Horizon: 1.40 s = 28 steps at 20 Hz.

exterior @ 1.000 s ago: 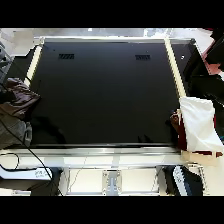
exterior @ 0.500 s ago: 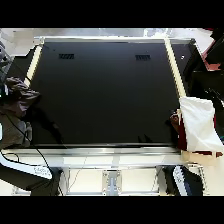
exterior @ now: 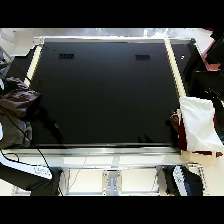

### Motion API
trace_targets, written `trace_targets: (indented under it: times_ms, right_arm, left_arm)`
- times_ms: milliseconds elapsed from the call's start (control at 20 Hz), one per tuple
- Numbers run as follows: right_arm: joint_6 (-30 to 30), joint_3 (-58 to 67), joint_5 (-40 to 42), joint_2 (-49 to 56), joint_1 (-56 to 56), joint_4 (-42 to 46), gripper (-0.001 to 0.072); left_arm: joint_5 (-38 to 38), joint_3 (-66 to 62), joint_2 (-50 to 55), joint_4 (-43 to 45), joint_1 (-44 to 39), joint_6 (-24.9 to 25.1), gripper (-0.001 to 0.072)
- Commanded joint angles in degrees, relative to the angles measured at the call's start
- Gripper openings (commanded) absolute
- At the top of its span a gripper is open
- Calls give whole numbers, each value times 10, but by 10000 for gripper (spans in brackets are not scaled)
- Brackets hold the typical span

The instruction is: Fold the shirts.

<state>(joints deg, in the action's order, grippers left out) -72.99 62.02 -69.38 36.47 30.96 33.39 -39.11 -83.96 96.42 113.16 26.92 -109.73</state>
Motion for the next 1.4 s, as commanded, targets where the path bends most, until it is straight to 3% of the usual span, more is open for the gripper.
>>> trace_targets:
  times_ms: [0, 300, 400, 500, 550, 600, 800, 950, 1150, 1350]
  right_arm:
    - [0, 0, 1, 0, 0, 1, 562]
    - [0, 0, 0, 0, 0, 0, 562]
    - [0, 0, 0, 0, 0, 0, 562]
    - [0, 0, 0, 0, 0, 0, 562]
    - [0, 0, 2, 0, 0, 0, 561]
    - [0, 0, 5, 0, 0, 0, 561]
    - [0, 0, 40, 0, 0, -5, 561]
    - [2, 0, 52, 0, 0, 0, 561]
    - [7, 0, 92, 0, 0, 17, 562]
    - [34, 0, 110, 0, 0, 49, 561]
  left_arm:
    - [21, -3, 4, -33, 0, 0, 708]
    - [16, -3, 61, -52, 5, -1, 690]
    - [18, -3, 77, -52, 15, -20, 584]
    - [23, -3, 83, -53, 23, -47, 544]
    - [30, -3, 81, -53, 25, -49, 207]
    - [37, -3, 76, -52, 25, -44, 17]
    - [33, -10, 13, -56, 15, -34, 13]
    - [31, -10, -103, -76, -15, -29, 13]
    - [23, -10, -273, -240, -98, 110, 12]
    - [-46, -10, -391, -447, -215, 202, 12]
